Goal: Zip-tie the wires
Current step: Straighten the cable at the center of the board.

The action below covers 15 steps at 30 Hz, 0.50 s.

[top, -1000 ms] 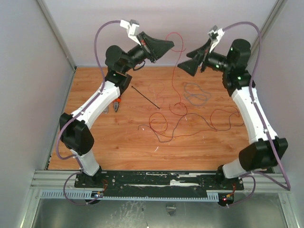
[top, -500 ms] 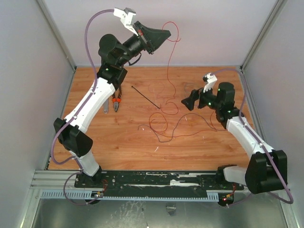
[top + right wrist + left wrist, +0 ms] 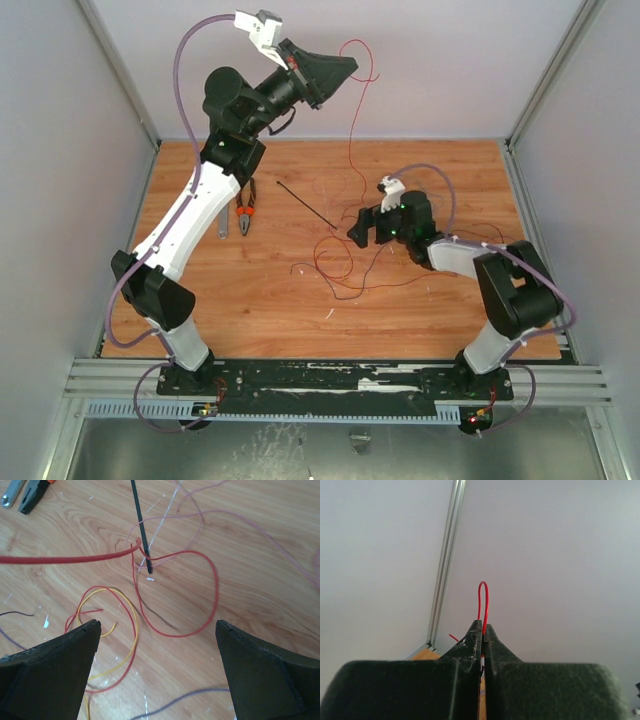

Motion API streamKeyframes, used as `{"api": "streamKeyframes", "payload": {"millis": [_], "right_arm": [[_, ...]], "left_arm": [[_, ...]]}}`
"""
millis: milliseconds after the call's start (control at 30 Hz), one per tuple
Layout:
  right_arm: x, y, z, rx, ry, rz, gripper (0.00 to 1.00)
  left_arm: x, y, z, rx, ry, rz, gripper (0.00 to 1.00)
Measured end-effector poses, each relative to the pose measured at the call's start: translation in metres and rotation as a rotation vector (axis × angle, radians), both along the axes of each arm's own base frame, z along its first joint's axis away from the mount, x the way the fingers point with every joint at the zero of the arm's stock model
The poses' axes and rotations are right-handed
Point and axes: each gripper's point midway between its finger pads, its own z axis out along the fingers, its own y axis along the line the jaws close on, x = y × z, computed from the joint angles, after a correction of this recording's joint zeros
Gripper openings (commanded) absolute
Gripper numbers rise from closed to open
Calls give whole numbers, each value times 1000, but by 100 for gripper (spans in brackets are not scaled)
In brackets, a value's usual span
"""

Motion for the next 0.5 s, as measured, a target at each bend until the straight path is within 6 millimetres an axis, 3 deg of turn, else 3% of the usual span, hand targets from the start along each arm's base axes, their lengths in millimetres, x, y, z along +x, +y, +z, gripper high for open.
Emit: {"api": "streamKeyframes", "payload": {"millis": [133, 300, 400, 500], "right_arm": [[10, 22, -14, 11, 7, 9, 95], [47, 47, 2, 59, -55, -3, 84], [68, 57, 17, 92, -99, -7, 71], [83, 65, 22, 108, -114, -9, 46]], "left_arm": [[0, 1, 3, -1, -1, 6, 0], [0, 1, 3, 4, 8, 7, 0], [0, 2, 4, 6, 12, 8, 0], [-1, 2, 4, 6, 12, 8, 0]]}}
